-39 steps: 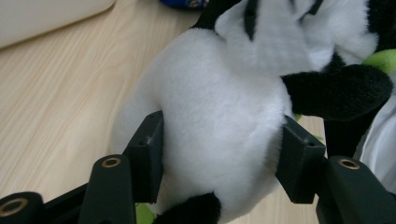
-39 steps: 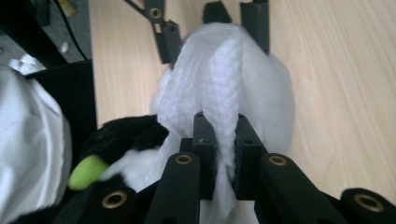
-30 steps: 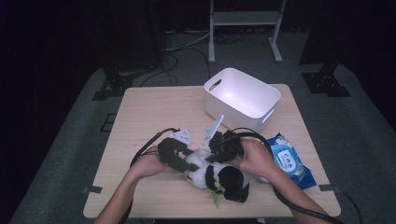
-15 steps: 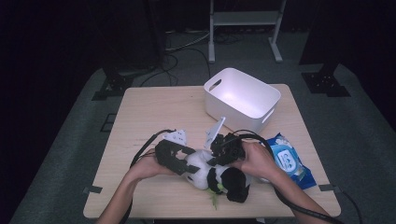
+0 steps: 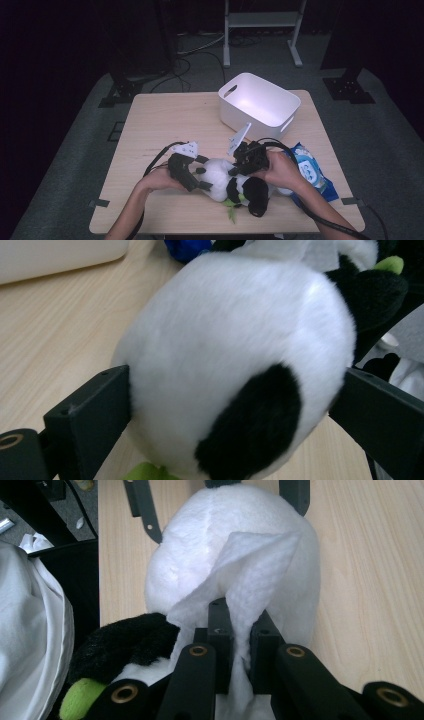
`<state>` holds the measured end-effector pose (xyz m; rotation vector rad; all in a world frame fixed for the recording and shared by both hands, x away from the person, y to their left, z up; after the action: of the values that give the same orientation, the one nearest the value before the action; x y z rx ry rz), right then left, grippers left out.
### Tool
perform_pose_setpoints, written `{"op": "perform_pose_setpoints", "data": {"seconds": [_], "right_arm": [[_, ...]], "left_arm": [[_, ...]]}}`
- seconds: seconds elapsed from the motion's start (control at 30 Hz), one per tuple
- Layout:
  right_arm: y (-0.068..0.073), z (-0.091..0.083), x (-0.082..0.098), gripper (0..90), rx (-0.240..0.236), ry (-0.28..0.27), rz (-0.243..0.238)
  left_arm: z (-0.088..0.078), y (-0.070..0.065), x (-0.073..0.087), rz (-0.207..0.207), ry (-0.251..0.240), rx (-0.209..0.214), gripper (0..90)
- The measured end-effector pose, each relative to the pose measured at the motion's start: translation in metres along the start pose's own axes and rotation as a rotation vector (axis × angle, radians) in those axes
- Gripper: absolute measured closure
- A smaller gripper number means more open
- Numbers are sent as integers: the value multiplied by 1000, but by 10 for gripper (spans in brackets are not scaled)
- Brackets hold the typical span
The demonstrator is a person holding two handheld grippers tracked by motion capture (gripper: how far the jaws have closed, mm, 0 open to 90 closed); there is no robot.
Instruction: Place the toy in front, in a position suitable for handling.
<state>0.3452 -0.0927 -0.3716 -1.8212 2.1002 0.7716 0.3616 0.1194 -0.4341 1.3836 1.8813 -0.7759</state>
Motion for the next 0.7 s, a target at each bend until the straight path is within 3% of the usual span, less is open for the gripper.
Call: {"op": "perform_pose_setpoints", "data": {"seconds": [0.17,0.4,0.57,0.7], "right_arm": [[0,1,-1,828,-1,5,5],[0,-2,-6,823,11,-6,20],[-1,-7,-10,823,30,-30,11],[-2,-13,-15,823,48,-84,3]], "left_arm": [[2,3,4,-15,-21,27,75],[-7,3,-3,-2,23,-7,364],[-17,1,-17,-10,91,-49,406],[-36,-3,-34,9,136,-127,410]]}}
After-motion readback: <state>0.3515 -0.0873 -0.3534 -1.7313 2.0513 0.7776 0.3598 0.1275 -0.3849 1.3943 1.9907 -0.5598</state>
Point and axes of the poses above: each handheld gripper's, and its own axes: z roughly forward along the jaws, x roughly out of its underside, y roughly to its left, the point moved 2 cm from there along z, roughly forward along the jaws, and after that the axes turned 11 degrees about -x, right-handed, at the moved point
